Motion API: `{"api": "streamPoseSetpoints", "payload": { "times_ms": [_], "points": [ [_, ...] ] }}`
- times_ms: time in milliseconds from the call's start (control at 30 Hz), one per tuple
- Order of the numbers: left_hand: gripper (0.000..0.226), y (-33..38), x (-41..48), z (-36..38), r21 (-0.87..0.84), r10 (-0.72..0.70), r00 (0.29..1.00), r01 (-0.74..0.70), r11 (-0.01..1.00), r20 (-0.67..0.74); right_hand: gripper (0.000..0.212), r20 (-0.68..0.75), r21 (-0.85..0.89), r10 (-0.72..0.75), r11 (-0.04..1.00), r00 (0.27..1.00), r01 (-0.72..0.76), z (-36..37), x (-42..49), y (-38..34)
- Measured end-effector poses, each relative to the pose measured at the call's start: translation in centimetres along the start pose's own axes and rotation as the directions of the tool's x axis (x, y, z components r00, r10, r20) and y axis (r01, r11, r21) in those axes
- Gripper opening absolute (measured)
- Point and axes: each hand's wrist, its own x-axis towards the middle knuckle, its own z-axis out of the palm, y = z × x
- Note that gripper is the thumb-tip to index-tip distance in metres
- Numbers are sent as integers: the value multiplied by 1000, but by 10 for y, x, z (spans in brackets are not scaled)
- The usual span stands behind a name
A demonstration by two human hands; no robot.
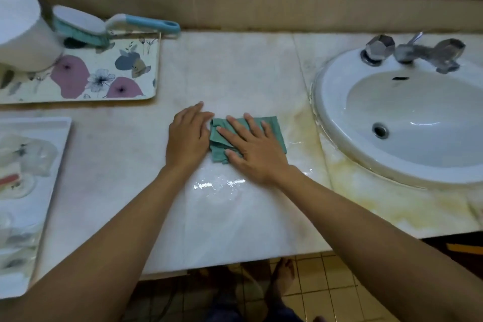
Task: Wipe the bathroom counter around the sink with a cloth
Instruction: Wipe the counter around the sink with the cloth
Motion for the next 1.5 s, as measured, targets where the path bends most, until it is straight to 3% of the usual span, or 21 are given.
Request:
{"api": "streamPoseSetpoints", "payload": {
  "times_ms": [267,467,800,967,1233,1400,1500],
  "points": [
    [38,-2,0,3,-4,-4,999,4,1000,-46,58,-17,22,162,987,987,-162,-33,80,80],
    [38,1,2,4,-8,-19,998,18,1000,-65,58,-80,58,346,938,935,-342,-21,28,79],
    [37,8,-1,-1,-16,-55,997,54,998,-52,61,-59,25,343,939,937,-342,3,-123,80],
    [35,12,1,0,53,-60,998,61,997,-29,65,-53,35,383,924,922,-382,6,-98,55],
    [35,14,-1,-2,73,-51,999,52,996,-8,60,-32,35,169,985,985,-168,-3,-38,47],
    [35,14,-3,-3,82,-43,999,43,996,0,58,-91,29,347,938,933,-346,-8,-77,83],
    [35,15,-4,-4,79,-46,999,45,996,0,58,-62,-10,325,945,944,-327,-3,-123,92]
  ]
}}
